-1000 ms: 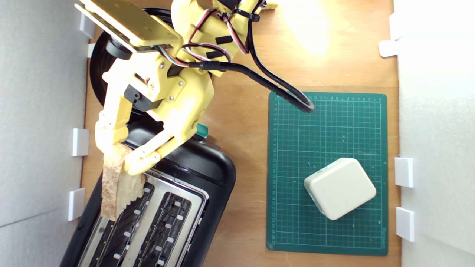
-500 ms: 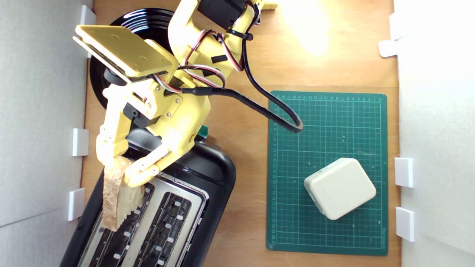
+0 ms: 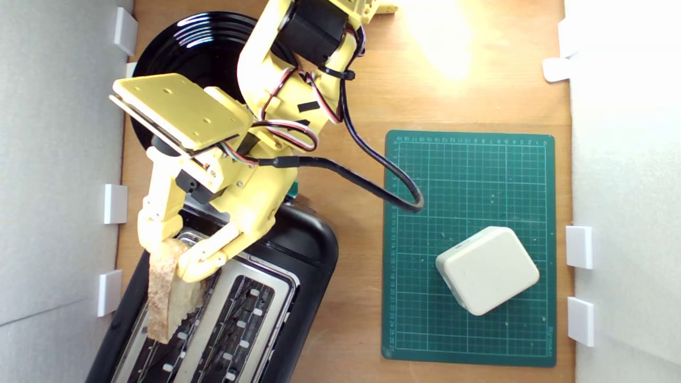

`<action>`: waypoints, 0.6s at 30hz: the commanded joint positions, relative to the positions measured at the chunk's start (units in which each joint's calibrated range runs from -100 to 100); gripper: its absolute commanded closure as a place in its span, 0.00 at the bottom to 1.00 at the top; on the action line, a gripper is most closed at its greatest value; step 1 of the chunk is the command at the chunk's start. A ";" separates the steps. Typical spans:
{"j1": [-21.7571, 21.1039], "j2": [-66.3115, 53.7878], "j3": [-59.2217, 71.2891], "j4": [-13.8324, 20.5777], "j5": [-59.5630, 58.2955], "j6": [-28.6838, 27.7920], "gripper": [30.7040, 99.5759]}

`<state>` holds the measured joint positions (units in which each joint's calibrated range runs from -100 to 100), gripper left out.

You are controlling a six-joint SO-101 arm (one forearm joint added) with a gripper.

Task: Pick bread and place in toaster

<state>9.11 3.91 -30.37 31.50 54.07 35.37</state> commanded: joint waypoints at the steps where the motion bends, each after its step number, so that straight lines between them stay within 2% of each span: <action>1: 0.48 0.67 -2.99 -0.13 -2.36 0.02 0.59; 18: 0.48 5.66 -2.99 -0.40 -4.49 0.02 0.59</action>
<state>9.20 10.71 -30.37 31.50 51.61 35.37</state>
